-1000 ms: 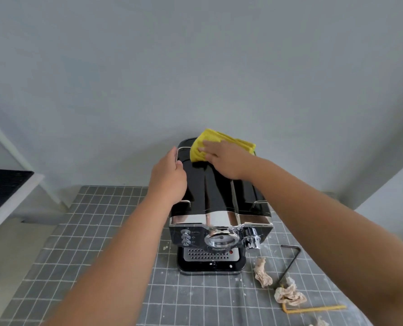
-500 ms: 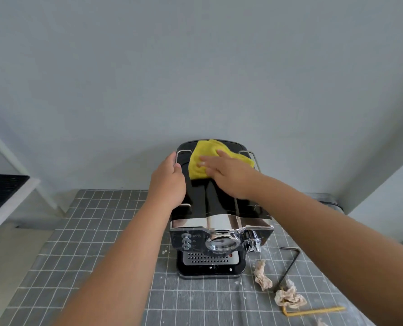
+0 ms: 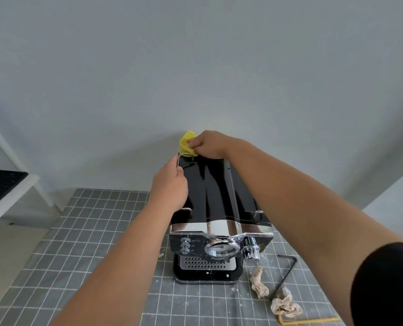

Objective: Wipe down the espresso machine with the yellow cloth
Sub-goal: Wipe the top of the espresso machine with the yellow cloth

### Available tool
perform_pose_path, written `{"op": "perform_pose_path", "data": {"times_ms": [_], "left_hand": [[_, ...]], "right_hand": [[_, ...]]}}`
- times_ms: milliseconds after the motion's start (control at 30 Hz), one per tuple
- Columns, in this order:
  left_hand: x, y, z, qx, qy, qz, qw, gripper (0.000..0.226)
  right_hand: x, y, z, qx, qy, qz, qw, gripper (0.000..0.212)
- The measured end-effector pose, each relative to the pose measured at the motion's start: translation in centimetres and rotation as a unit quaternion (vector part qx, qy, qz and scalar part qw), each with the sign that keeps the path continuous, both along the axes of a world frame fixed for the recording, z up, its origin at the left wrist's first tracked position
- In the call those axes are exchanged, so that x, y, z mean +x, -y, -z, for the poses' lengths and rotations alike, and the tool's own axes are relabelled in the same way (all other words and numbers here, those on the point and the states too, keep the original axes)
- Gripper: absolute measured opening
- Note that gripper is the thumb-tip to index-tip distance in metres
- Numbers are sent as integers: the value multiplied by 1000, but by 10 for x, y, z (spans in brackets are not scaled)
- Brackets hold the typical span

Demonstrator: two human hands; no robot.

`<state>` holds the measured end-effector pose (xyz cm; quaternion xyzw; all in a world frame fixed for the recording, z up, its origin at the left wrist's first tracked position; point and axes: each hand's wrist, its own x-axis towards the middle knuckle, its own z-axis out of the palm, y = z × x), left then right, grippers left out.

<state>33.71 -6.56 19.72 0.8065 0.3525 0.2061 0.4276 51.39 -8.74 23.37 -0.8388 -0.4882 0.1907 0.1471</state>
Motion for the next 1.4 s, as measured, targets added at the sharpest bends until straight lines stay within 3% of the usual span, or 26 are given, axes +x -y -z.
{"op": "perform_pose_path", "data": {"times_ms": [133,467,733,967,1167,1400], "left_hand": [[-1,0,0,-9,6,4,1000,39],[-5,0,1,-14,-12,8,1000,43],[-2,-1,6,-27,-4,8,1000,44],[3,-6,12,-37,-2,21,999,44],[1,-6,10,-29,14,19,999,41],[2,-4,10,-35,26,16,999,38]], "right_hand": [[1,-4,0,37,50,27,998,35],[56,71,-17,1,-25,111,993,23],[75,108,-11,1,-39,85,996,12],[56,76,-15,55,-24,71,996,10],[72,90,-23,-62,37,22,997,8],[85,107,-15,-48,-47,22,998,14]]}}
